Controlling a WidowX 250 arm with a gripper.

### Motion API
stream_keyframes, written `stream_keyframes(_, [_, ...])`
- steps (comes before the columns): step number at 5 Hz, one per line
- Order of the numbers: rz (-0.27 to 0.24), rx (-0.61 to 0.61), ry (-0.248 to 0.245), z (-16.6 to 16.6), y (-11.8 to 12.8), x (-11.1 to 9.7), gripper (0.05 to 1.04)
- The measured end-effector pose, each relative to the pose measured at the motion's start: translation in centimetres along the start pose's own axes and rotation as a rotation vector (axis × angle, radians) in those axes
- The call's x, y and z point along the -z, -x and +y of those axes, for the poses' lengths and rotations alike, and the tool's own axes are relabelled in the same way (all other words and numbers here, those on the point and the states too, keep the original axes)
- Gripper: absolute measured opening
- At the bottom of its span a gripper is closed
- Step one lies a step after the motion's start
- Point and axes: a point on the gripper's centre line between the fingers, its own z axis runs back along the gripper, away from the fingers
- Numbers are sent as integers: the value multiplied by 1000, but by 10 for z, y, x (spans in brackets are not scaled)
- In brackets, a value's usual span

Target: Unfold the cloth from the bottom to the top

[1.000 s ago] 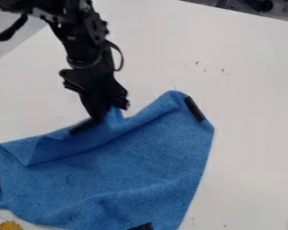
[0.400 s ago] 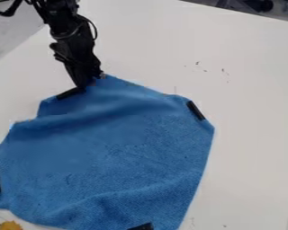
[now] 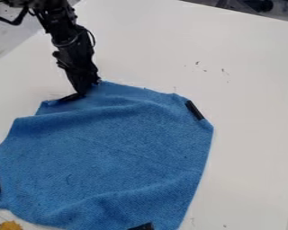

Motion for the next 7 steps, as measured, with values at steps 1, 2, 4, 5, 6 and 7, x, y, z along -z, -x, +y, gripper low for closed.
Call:
stream_keyframes(1, [4,44,-12,9,-9,0,53])
stream_keyframes(2, [0,86,-35,14,-16,0,53])
stream_keyframes(4, [-34,98,-20,15,-24,4,209])
stream_keyframes(5, [-35,103,-30,18,-25,3,463])
stream_keyframes(6, [-48,111,-54,23,-29,0,775])
stream_keyframes(7, [-55,131,-67,27,-31,8,1001])
